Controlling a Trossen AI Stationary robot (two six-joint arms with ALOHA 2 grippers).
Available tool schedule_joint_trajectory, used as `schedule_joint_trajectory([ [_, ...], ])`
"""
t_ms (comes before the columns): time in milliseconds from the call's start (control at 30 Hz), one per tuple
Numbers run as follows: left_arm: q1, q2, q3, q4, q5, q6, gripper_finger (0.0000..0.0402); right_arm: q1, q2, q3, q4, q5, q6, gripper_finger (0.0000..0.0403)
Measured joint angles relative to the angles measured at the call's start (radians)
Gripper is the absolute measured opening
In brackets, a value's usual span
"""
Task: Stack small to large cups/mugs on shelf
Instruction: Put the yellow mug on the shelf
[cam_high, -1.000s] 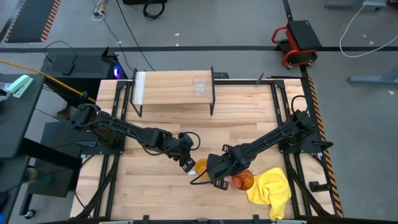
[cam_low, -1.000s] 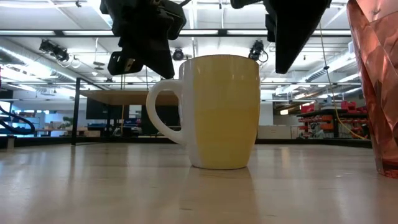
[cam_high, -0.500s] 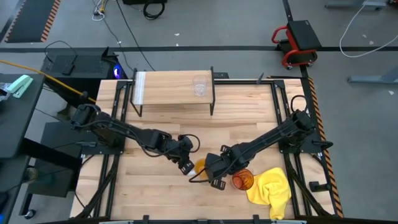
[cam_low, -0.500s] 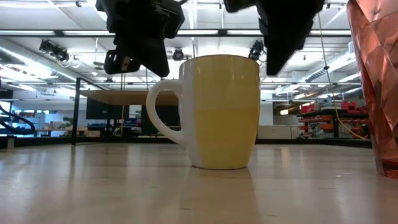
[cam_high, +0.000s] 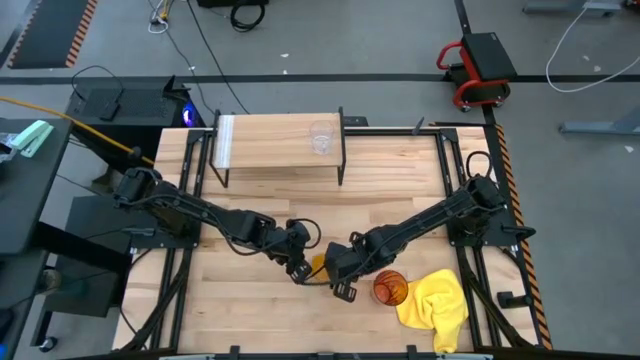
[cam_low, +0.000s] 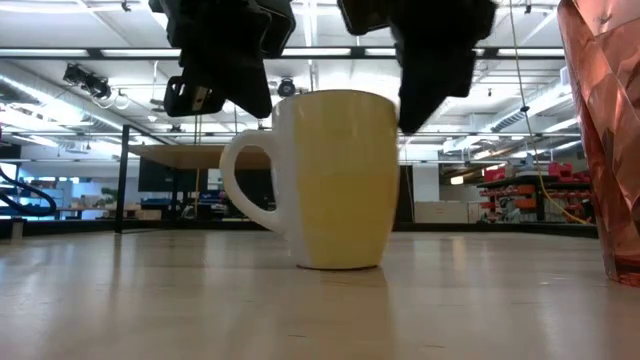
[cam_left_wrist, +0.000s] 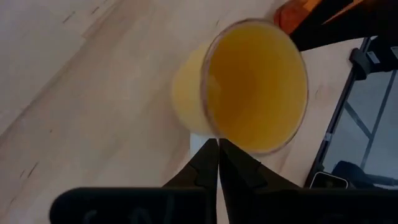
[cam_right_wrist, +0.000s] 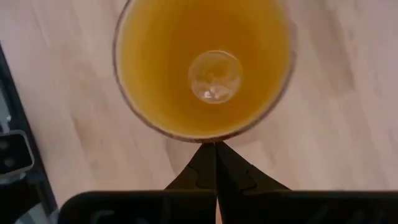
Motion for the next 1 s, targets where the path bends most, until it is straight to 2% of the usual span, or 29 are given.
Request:
schedule_joint_trajectory([
  [400, 0.0, 0.0, 0.0, -0.003, -0.009, 0.002, 0.0021, -0.094, 0.0, 0.0, 0.024, 0.003, -0.075, 0.0],
  [700, 0.0, 0.0, 0.0, -0.005, -0.045, 0.004, 0.0023, -0.125, 0.0, 0.0, 0.082, -0.016, -0.094, 0.0],
  [1000, 0.004, 0.0, -0.001, -0.018, -0.073, 0.003, 0.0024, -0.147, -0.001, 0.0, 0.057, -0.016, -0.101, 0.0],
])
